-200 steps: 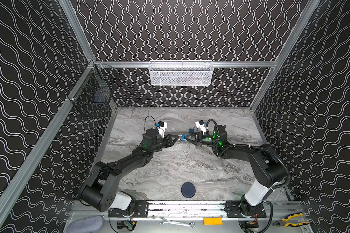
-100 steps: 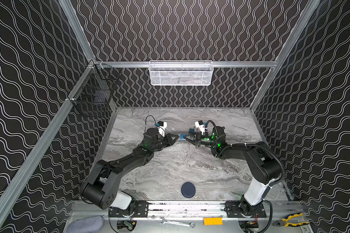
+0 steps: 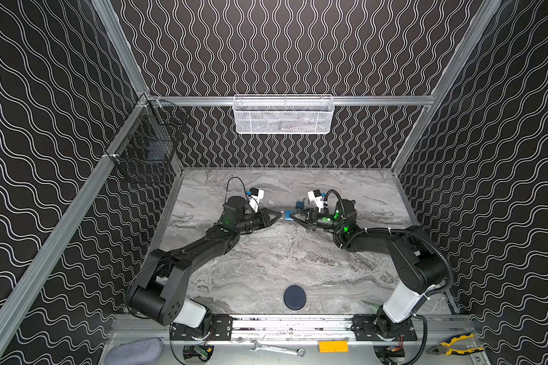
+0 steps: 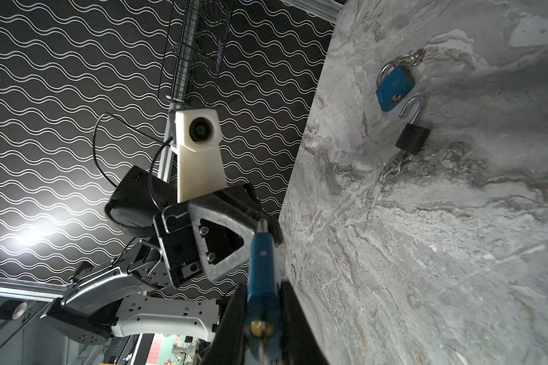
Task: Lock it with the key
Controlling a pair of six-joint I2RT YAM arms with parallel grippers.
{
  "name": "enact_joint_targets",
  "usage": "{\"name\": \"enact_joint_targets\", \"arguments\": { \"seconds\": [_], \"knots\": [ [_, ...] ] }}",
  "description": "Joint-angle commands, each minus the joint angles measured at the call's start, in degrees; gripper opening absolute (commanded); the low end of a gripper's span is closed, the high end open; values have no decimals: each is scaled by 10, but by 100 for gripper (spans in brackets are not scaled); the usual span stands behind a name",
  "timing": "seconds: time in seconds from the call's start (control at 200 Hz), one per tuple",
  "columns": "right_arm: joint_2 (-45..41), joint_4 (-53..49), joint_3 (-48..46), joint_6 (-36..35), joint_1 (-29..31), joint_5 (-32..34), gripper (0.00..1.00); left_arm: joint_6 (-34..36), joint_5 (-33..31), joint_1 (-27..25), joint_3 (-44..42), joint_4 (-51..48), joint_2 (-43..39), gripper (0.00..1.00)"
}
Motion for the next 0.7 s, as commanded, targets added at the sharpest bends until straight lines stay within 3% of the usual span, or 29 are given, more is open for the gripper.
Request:
{"name": "enact_joint_targets", "arguments": {
  "seconds": [0.0,0.696],
  "knots": [
    [-1,97,2,23,-4,8,29,31,39,3,1,-47,4,0],
    [8,106,-41,15,-4,16,38,-9,50,20,3,10,20,0]
  ]
}}
